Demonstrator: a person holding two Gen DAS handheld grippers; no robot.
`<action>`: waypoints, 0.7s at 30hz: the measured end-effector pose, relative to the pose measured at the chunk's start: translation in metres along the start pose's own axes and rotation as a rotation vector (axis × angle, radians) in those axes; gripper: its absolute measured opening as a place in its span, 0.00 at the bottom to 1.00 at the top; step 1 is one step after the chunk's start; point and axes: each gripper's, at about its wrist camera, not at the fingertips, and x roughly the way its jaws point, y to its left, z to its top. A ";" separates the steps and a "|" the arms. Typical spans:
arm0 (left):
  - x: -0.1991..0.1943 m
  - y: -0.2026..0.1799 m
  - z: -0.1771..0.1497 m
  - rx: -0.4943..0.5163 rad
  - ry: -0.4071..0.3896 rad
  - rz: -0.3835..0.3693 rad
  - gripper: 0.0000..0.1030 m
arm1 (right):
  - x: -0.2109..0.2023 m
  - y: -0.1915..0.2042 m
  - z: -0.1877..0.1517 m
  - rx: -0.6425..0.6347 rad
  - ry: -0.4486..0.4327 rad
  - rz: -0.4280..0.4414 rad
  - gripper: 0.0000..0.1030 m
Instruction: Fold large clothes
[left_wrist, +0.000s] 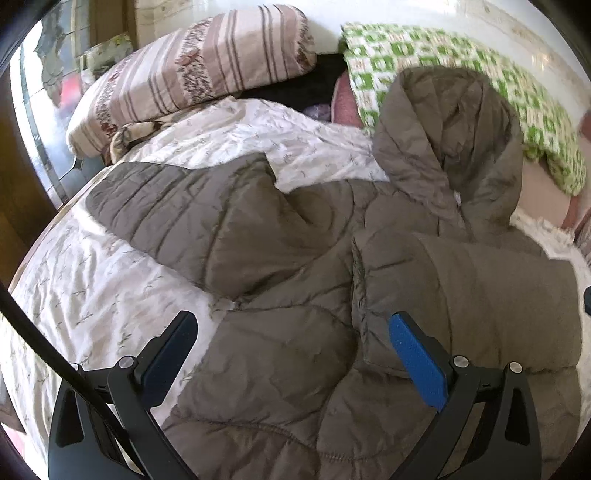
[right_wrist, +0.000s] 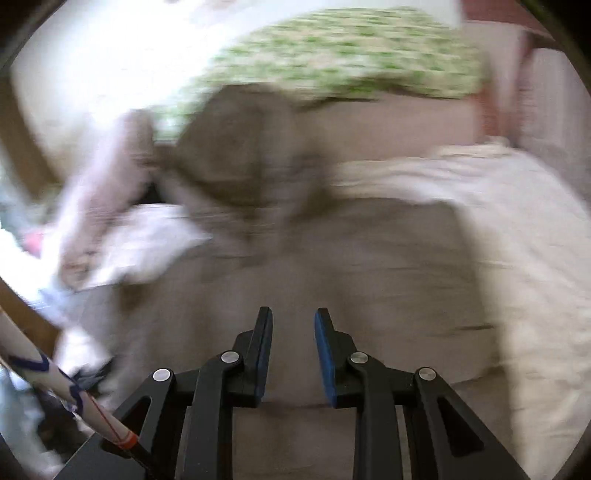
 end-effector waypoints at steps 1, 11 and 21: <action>0.006 -0.003 -0.001 0.014 0.016 0.001 1.00 | 0.007 -0.014 0.000 0.006 0.014 -0.068 0.25; 0.051 -0.019 -0.008 0.067 0.125 0.024 1.00 | 0.060 -0.072 -0.024 0.064 0.146 -0.175 0.25; 0.018 -0.020 -0.005 0.065 0.008 -0.002 1.00 | 0.014 0.010 -0.035 -0.208 -0.013 -0.265 0.45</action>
